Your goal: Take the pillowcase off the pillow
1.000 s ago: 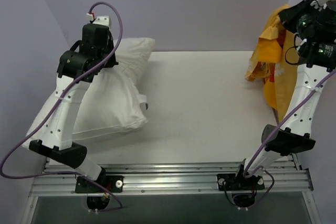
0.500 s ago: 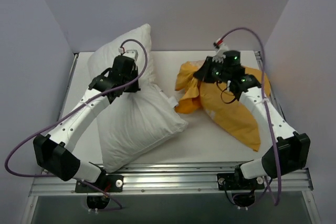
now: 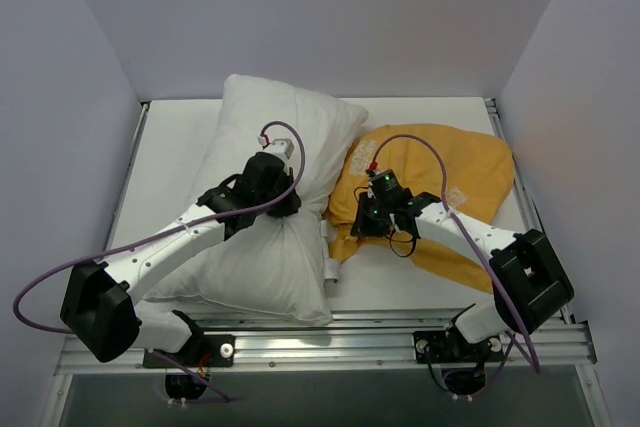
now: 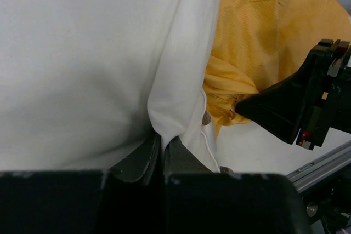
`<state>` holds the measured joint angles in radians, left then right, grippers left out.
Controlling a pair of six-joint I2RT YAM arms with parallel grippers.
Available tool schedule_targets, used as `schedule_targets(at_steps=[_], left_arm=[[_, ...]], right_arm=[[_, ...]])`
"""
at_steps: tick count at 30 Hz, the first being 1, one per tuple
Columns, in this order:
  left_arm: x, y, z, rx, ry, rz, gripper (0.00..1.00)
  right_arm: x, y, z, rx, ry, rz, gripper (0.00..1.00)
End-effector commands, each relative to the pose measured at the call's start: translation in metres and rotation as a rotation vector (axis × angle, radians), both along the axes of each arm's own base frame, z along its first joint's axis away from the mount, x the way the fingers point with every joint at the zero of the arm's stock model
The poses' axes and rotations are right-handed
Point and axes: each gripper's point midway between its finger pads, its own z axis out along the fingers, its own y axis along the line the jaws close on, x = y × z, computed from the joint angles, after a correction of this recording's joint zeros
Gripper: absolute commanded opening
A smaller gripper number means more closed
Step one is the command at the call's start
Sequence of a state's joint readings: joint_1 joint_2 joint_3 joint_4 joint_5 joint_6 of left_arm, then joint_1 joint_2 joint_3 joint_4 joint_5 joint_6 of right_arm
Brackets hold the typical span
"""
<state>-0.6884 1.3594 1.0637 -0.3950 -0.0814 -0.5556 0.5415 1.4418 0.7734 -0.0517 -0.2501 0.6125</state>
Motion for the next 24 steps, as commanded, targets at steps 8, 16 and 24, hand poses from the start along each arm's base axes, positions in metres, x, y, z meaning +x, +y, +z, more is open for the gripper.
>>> schedule_targets(at_steps=[8,16,24], left_arm=[[-0.007,0.002,0.08,-0.031,-0.113,-0.009,0.39],[0.016,0.068,0.204,0.001,-0.373,0.15,0.97],[-0.011,0.17,0.325,0.092,-0.666,0.41,0.94]], right_arm=[[0.045,0.021,0.141,-0.058,-0.35,0.078,0.49],[0.069,-0.066,0.261,-0.334,-0.596,-0.18,0.93],[0.02,-0.196,0.42,-0.472,-0.903,-0.692,1.0]])
